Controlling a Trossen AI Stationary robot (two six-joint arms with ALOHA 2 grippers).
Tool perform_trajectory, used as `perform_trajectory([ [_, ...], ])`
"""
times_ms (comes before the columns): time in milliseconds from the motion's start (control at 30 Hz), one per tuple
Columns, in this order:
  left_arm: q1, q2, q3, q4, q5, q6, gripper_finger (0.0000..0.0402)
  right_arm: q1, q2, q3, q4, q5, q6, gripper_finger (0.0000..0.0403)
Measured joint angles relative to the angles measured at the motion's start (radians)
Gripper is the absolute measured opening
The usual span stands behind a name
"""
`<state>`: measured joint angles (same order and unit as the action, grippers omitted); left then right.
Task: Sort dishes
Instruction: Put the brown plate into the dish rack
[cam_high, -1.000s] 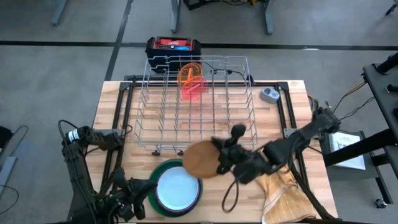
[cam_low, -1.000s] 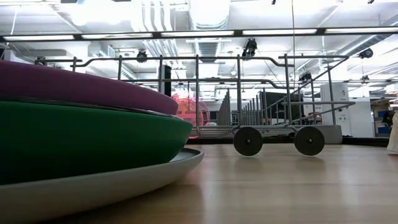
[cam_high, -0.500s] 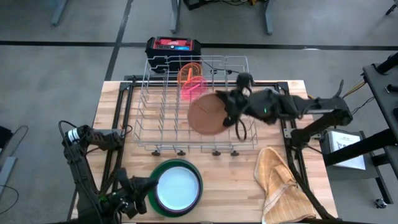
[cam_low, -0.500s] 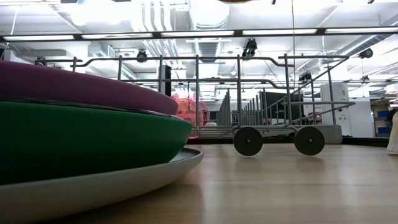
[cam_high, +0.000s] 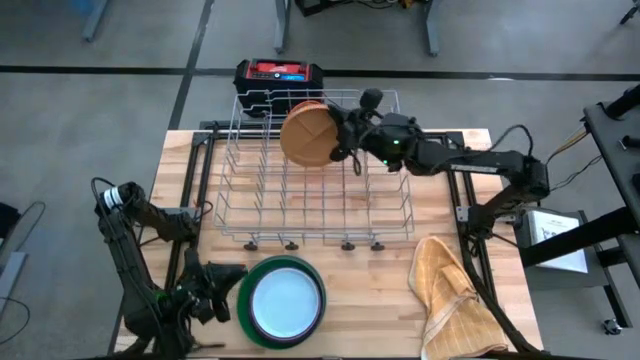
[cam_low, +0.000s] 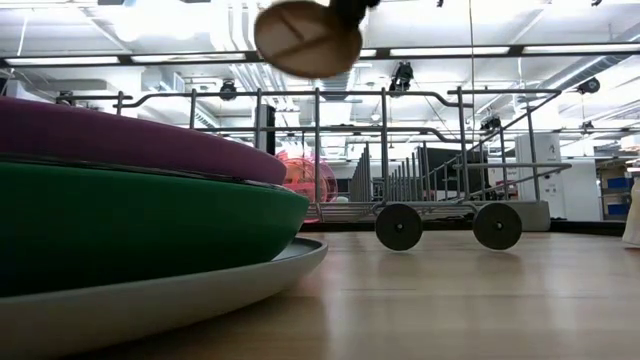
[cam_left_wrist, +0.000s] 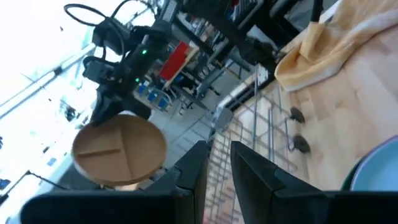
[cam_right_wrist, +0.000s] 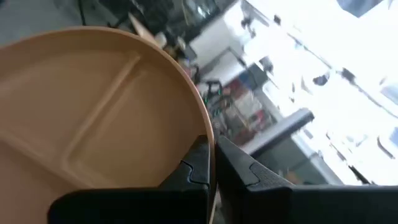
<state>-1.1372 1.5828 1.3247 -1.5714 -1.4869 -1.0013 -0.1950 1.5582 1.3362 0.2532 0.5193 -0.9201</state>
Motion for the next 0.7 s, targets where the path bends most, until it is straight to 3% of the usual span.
perform_trajectory([
  [267,0.001,-0.152,-0.172,0.001,0.003,-0.198,0.0062,-0.027,0.154,-0.054,0.119,0.060,-0.068,0.0000],
  [500,0.001,-0.174,-0.180,0.027,0.004,-0.200,0.0062,-0.029,0.257,-0.055,0.146,0.074,-0.226,0.0000],
  [700,0.001,-0.166,-0.180,0.028,0.004,-0.188,0.0062,-0.030,0.277,-0.055,0.148,0.051,-0.252,0.0000],
])
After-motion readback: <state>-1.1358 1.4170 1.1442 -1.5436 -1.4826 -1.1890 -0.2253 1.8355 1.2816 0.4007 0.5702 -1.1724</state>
